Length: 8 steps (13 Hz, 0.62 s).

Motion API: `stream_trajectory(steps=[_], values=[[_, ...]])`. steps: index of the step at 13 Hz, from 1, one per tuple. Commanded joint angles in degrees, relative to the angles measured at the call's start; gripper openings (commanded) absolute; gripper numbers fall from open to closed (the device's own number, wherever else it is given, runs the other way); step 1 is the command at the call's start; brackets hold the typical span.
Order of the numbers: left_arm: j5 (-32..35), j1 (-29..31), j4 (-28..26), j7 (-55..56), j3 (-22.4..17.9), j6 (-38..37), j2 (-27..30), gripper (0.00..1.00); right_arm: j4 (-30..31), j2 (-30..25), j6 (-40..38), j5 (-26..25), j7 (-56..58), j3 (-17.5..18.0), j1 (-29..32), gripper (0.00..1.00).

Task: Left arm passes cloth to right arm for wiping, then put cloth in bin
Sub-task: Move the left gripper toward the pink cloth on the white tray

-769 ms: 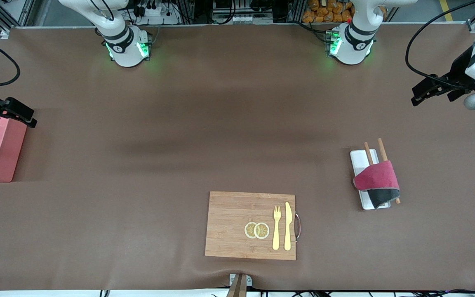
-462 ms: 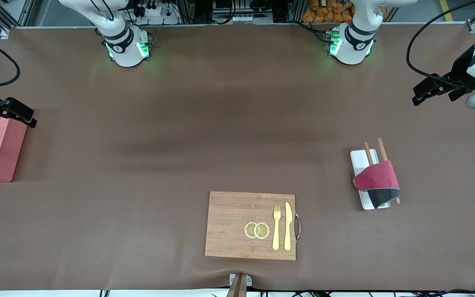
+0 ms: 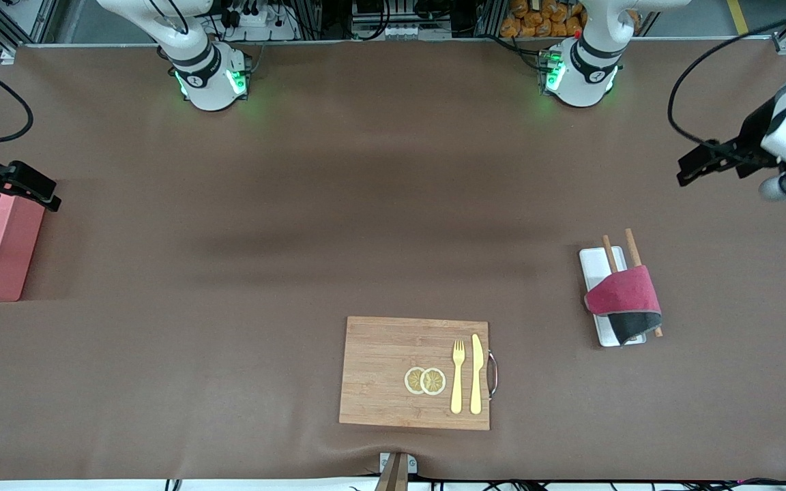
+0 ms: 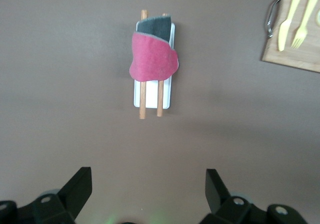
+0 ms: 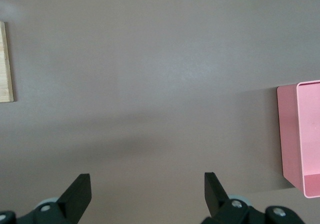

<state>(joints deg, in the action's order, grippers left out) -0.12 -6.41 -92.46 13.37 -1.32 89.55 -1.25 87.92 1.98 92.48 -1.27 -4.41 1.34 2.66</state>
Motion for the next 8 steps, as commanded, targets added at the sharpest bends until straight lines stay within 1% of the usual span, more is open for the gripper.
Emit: stream_trajectory(steps=[1, 3, 5, 6, 8], values=[[-0.3, 1.0, -2.0, -0.9, -0.3, 5.7, -3.1, 1.00, -1.0, 0.2, -0.8, -0.7, -0.5, 0.5, 0.9, 1.00], [-0.3, 1.1, -4.8, -0.9, -0.3, 11.9, -5.1, 1.00, -1.0, 0.2, -0.8, -0.5, -0.5, 0.5, 0.9, 1.00], [0.6, 1.7, -4.7, -1.2, -0.3, 15.0, -9.6, 1.00, -1.0, 0.2, -0.8, -0.4, -0.5, 0.5, 0.9, 1.00], [2.0, 1.7, -4.8, -1.2, -0.3, 17.8, -12.3, 1.00, -1.0, 0.2, -0.8, -0.3, -0.5, 0.5, 0.9, 1.00], [2.8, 2.1, -4.8, -1.2, -0.3, 23.8, -17.5, 1.00, -1.0, 0.2, -0.8, -0.2, 0.5, 0.6, 1.7, 1.00]])
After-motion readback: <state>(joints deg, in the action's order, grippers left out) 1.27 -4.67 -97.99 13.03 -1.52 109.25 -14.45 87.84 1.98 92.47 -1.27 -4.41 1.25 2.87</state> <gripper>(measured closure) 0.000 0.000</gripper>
